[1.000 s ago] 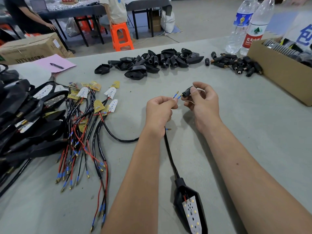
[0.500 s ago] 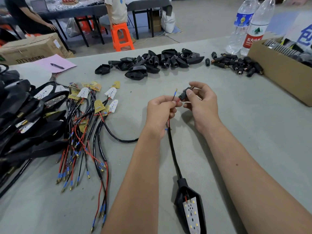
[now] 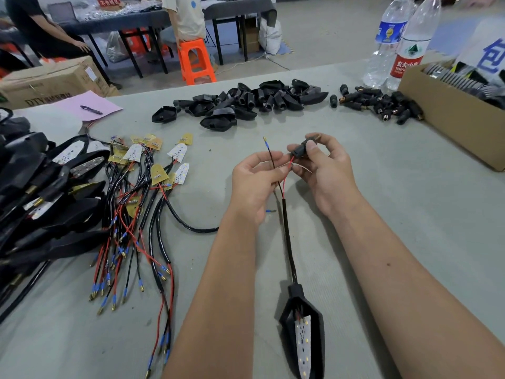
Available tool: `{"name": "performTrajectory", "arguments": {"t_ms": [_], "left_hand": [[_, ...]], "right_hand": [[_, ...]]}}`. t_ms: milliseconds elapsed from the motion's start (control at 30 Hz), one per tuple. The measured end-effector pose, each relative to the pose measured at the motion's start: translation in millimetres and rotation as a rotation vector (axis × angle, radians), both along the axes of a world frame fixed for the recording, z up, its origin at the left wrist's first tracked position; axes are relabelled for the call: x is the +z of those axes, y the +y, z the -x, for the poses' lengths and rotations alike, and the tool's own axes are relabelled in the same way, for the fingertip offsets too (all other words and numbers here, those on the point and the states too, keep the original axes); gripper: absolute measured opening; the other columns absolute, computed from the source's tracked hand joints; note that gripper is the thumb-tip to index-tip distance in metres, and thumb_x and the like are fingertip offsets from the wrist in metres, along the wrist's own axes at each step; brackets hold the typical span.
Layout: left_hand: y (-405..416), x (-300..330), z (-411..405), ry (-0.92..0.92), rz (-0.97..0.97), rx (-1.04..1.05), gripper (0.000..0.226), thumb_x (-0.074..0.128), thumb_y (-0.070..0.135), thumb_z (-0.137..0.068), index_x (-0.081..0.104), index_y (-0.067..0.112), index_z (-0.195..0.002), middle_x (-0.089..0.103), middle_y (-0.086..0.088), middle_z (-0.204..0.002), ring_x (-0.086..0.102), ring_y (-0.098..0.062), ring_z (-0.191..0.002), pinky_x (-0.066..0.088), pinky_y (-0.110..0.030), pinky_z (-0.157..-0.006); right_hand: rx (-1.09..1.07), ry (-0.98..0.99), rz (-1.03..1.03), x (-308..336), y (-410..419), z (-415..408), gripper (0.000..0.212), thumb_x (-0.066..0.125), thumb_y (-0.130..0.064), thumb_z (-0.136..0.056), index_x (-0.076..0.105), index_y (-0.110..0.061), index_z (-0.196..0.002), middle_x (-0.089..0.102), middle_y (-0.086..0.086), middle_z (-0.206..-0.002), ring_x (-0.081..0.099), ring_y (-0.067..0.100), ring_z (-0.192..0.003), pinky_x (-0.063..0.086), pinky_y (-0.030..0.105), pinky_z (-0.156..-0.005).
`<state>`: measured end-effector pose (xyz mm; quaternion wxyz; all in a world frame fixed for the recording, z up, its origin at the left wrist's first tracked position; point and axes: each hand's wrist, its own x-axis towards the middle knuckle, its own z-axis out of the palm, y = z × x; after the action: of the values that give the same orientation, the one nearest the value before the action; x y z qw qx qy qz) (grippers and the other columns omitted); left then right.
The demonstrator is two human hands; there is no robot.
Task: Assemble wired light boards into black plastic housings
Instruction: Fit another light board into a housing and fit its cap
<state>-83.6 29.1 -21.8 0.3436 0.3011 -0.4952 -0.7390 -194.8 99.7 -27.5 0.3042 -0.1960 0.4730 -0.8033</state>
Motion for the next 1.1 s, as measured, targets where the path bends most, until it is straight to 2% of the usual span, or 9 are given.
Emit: {"name": "performTrajectory", "arguments": {"t_ms": [100, 167, 267, 400, 500, 667, 833, 967, 1100], "left_hand": [[3.6, -2.0, 2.7, -0.082, 0.089, 0.083, 0.022, 0.073, -0.014, -0.084, 0.062, 0.004, -0.093, 0.071, -0.015, -0.094, 0.069, -0.020, -0.082, 0.058, -0.029, -0.076], [4.7, -2.1, 4.0, -0.097, 0.099, 0.099, 0.026, 0.074, -0.011, -0.085, 0.054, 0.006, -0.090, 0.066, -0.018, -0.090, 0.066, -0.024, -0.074, 0.057, -0.032, -0.067], [4.3, 1.5, 2.7, -0.066, 0.060, -0.003, 0.033, 0.071, -0.008, -0.089, 0.044, 0.011, -0.088, 0.070, -0.022, -0.088, 0.073, -0.034, -0.077, 0.064, -0.035, -0.075], [4.3, 3.3, 0.7, -0.060, 0.080, -0.027, 0.041, 0.069, -0.013, -0.088, 0.038, 0.014, -0.092, 0.074, -0.021, -0.082, 0.073, -0.031, -0.068, 0.062, -0.031, -0.067], [3.2, 3.9, -0.7, -0.054, 0.081, -0.019, 0.042, 0.071, -0.009, -0.088, 0.038, 0.014, -0.094, 0.074, -0.021, -0.081, 0.074, -0.029, -0.069, 0.061, -0.031, -0.067], [2.2, 4.6, -4.3, -0.079, 0.110, -0.109, 0.046, 0.074, -0.009, -0.086, 0.036, 0.015, -0.096, 0.076, -0.025, -0.089, 0.076, -0.032, -0.076, 0.061, -0.030, -0.071], [3.1, 2.9, -2.7, -0.062, 0.110, -0.049, 0.050, 0.076, -0.012, -0.082, 0.035, 0.014, -0.097, 0.074, -0.029, -0.091, 0.069, -0.032, -0.073, 0.062, -0.033, -0.072], [3.4, 2.4, -1.9, -0.062, 0.146, -0.043, 0.052, 0.077, -0.010, -0.082, 0.033, 0.015, -0.094, 0.076, -0.026, -0.091, 0.066, -0.026, -0.063, 0.061, -0.031, -0.070], [2.7, -0.5, -1.2, -0.080, 0.193, -0.002, 0.052, 0.075, -0.013, -0.082, 0.032, 0.016, -0.093, 0.075, -0.024, -0.087, 0.065, -0.025, -0.060, 0.057, -0.031, -0.067]], "right_hand": [[-0.001, 0.000, 0.049, -1.0, -1.0, -1.6, 0.012, 0.048, -0.009, -0.109, 0.055, -0.014, -0.117, 0.072, 0.018, -0.097, 0.072, 0.031, -0.086, 0.059, 0.033, -0.073], [-0.030, -0.024, 0.088, -1.2, -1.0, -1.1, 0.013, 0.047, -0.008, -0.109, 0.055, -0.014, -0.118, 0.070, 0.017, -0.094, 0.071, 0.031, -0.084, 0.059, 0.032, -0.076], [-0.095, -0.111, 0.139, 0.5, 0.1, 2.4, 0.013, 0.046, -0.007, -0.109, 0.054, -0.014, -0.117, 0.069, 0.016, -0.092, 0.071, 0.030, -0.082, 0.060, 0.031, -0.077], [-0.131, -0.226, 0.163, 2.7, 2.1, 6.4, 0.012, 0.047, -0.010, -0.109, 0.056, -0.013, -0.116, 0.071, 0.016, -0.094, 0.073, 0.028, -0.082, 0.059, 0.027, -0.071], [-0.128, -0.243, 0.160, 3.3, 2.0, 6.2, 0.012, 0.048, -0.010, -0.109, 0.058, -0.013, -0.115, 0.072, 0.014, -0.091, 0.073, 0.028, -0.081, 0.059, 0.027, -0.069], [-0.117, -0.224, 0.163, 3.0, 2.0, 5.4, 0.012, 0.048, -0.011, -0.109, 0.058, -0.015, -0.113, 0.072, 0.015, -0.094, 0.073, 0.028, -0.083, 0.058, 0.026, -0.069], [-0.106, -0.200, 0.130, 2.7, 2.6, 5.7, 0.011, 0.049, -0.019, -0.109, 0.059, -0.015, -0.108, 0.074, 0.011, -0.087, 0.073, 0.028, -0.079, 0.058, 0.029, -0.066], [-0.068, -0.058, 0.016, 2.5, 0.3, 2.3, 0.014, 0.052, -0.021, -0.108, 0.063, -0.015, -0.102, 0.077, 0.009, -0.087, 0.071, 0.023, -0.084, 0.056, 0.028, -0.064], [-0.042, 0.060, -0.060, 1.8, -3.0, 0.0, 0.020, 0.052, -0.021, -0.108, 0.068, -0.014, -0.097, 0.074, 0.009, -0.089, 0.066, 0.017, -0.077, 0.054, 0.028, -0.063]]}}
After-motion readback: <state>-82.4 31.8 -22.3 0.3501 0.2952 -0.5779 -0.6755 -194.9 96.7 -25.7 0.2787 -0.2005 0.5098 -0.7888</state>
